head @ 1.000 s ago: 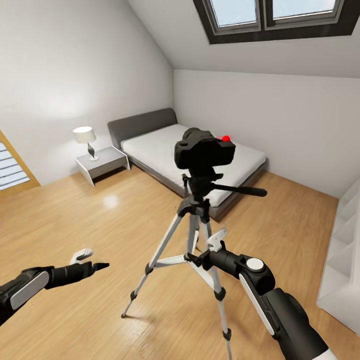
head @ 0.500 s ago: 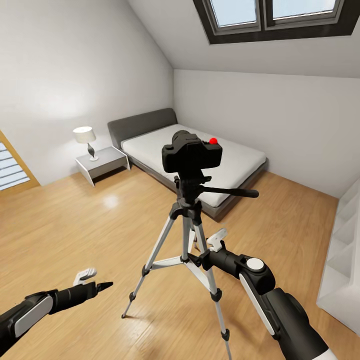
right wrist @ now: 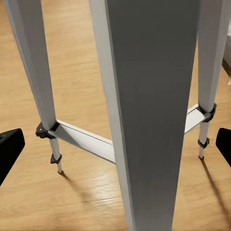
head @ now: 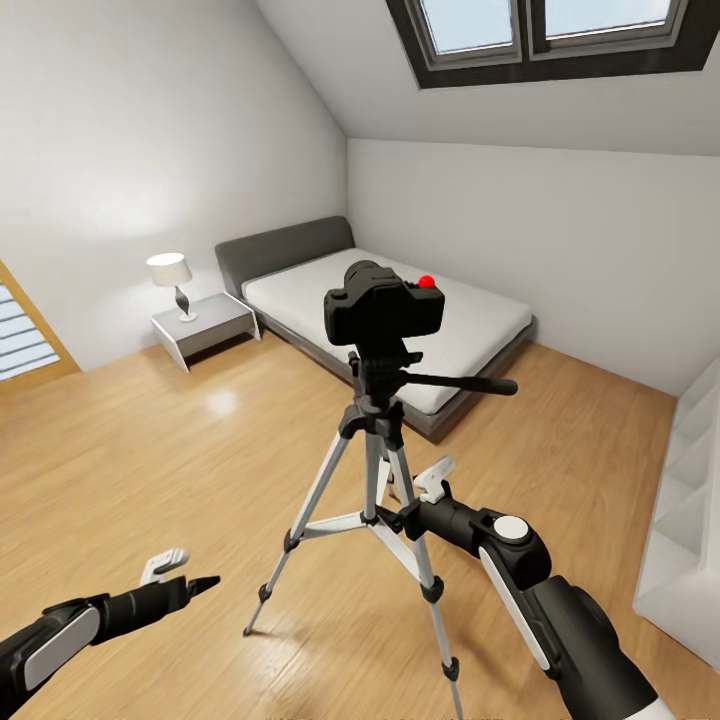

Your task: Attach the digital camera to the camera tripod in the bedroom.

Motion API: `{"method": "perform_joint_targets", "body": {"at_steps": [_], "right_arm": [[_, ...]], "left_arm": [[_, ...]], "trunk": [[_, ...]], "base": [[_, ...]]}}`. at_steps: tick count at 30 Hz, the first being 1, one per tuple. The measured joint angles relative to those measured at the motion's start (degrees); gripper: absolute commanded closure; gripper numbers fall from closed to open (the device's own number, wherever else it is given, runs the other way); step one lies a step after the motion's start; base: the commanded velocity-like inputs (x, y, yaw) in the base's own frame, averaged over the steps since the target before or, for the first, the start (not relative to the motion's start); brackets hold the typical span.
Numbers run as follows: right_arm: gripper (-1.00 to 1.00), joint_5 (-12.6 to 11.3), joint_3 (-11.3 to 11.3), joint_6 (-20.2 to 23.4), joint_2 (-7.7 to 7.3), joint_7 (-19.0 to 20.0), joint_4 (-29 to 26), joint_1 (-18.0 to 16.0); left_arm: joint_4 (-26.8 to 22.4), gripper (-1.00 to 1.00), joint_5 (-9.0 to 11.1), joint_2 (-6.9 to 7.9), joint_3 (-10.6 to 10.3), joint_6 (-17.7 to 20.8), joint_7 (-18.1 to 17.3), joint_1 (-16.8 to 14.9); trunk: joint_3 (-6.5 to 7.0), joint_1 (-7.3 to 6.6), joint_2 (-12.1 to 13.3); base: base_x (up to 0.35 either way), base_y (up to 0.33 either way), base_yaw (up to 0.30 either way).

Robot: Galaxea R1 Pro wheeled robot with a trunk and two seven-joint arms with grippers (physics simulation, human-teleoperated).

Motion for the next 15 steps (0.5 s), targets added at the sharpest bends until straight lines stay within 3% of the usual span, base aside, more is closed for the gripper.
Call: {"method": "perform_joint_targets", "body": {"at_steps": [15], "right_arm": [[-1.0, 0.0, -0.5, 0.1, -0.33, -0.3, -0.7, 1.1]], "left_arm": [[2.3, -1.0, 0.3, 0.17, 0.3, 0.1, 0.0, 0.2]], "trunk": [[0.0, 0.0, 0.0]], "base": [[-0.112, 0.0, 0.0]]}}
